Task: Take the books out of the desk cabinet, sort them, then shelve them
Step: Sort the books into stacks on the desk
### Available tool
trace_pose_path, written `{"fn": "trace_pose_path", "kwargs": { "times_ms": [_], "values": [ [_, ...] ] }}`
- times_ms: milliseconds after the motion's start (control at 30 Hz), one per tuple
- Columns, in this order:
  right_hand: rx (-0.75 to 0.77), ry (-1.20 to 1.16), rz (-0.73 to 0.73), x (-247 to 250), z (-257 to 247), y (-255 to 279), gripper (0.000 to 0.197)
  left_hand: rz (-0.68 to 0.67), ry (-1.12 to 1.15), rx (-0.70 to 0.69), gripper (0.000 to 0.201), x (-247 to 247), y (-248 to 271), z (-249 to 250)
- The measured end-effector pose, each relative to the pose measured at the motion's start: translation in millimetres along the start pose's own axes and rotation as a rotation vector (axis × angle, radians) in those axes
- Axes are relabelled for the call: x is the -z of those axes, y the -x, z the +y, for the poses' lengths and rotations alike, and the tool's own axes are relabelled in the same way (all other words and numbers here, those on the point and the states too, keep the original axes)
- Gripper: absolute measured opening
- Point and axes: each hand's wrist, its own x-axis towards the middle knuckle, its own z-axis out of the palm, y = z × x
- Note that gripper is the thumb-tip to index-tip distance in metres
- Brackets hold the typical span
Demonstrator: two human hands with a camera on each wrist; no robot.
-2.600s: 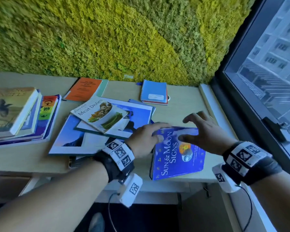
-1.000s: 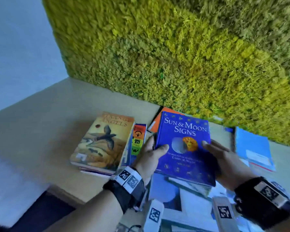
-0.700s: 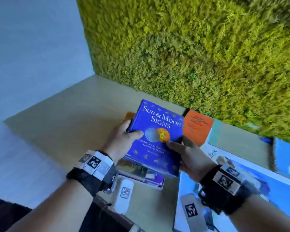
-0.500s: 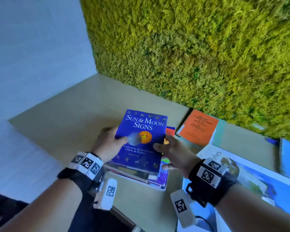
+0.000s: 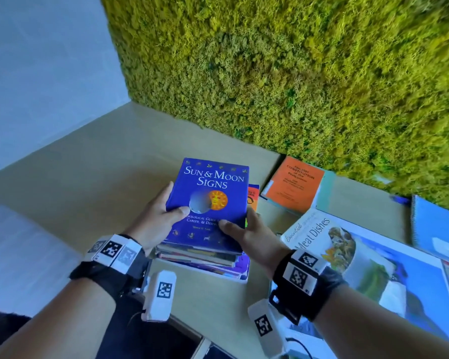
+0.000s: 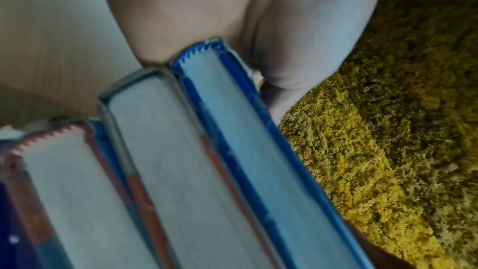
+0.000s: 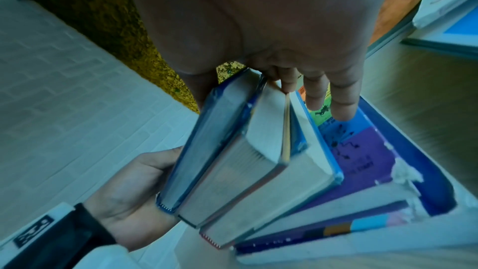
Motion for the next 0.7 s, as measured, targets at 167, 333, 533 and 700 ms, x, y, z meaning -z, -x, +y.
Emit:
{"fn": "trace_pose_path", "kwargs": {
  "times_ms": [167, 333, 533, 700],
  "values": [
    [0.017, -0.027, -0.020, -5.1, -2.9, 8.8, 0.067, -0.063, -0.038, 0.028, 0.098, 7.9, 0.9, -2.5],
    [-0.042, 0.097, -0.085, 29.1, -15.0, 35.9, 0.064, 0.112, -0.635, -0.206, 0.083, -17.5, 15.2, 38.0],
    [-0.041, 0.410, 0.234, 139.1, 18.7, 93.6, 0.034, -0.299, -0.595, -0.542, 0.059, -153.4, 69.5, 48.2],
    [-0.226, 0.807, 0.316, 231.8, 57.5, 138.8, 0.054, -0.545, -0.857, -0.317, 0.069, -225.4, 93.3, 4.1]
  ]
}}
